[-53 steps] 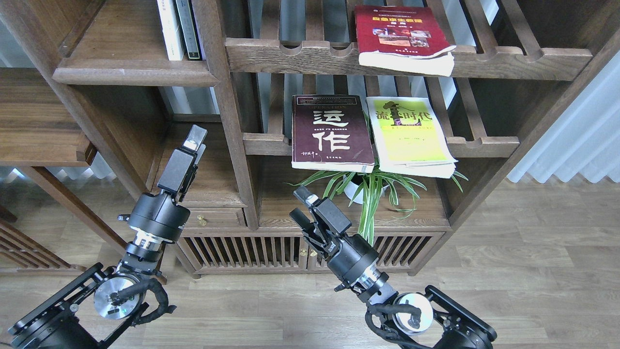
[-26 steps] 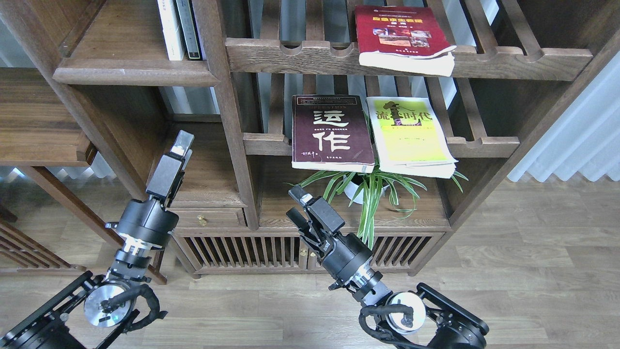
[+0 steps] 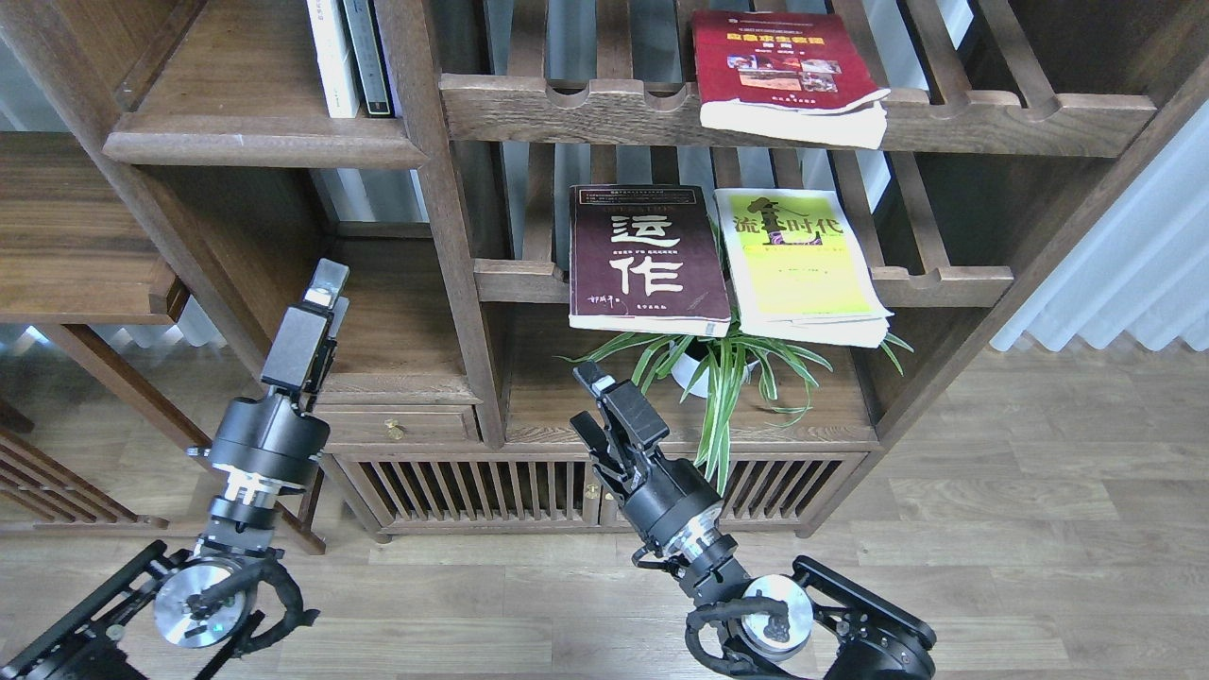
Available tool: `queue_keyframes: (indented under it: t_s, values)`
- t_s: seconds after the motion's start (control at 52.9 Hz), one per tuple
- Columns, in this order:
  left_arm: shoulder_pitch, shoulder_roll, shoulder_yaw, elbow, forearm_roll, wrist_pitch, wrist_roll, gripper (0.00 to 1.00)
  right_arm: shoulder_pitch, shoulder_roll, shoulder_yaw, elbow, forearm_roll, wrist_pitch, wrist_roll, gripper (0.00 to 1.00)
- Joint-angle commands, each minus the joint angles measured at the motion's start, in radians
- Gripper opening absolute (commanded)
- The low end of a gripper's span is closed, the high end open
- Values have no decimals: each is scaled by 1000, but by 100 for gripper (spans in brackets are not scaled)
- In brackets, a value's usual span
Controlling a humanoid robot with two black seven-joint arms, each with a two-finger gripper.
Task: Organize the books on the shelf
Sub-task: 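Move the right gripper toward the dark red book on the middle shelf, then push the right gripper against the dark red book's lower edge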
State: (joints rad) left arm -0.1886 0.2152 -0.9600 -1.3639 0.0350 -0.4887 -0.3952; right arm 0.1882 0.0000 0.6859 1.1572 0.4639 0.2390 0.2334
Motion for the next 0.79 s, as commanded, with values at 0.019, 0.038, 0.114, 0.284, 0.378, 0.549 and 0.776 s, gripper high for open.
queue_keyframes:
  t_s: [0.019, 0.038, 0.114, 0.284, 0.378, 0.549, 0.776]
  values:
    - [2, 1, -2, 2, 2, 0, -1, 100, 43, 0, 7, -4, 59, -72, 11, 98]
    - [3, 1, 0, 3, 2, 0, -1, 100, 50, 0, 7, -4, 64, -73, 11, 98]
    - [15, -3, 4, 5, 2, 0, 1, 100, 82, 0, 6, -5, 93, -102, 23, 98]
    - [26, -7, 10, 6, 8, 0, 1, 100, 134, 0, 9, -25, 124, -147, 30, 98]
    - [41, -7, 10, 6, 8, 0, 1, 100, 152, 0, 15, -30, 125, -147, 29, 98]
    - [48, -7, 10, 6, 8, 0, 1, 100, 192, 0, 20, -80, 124, -147, 30, 98]
    - [48, -20, 10, 12, 8, 0, 1, 100, 232, 0, 60, -129, 133, -167, 30, 98]
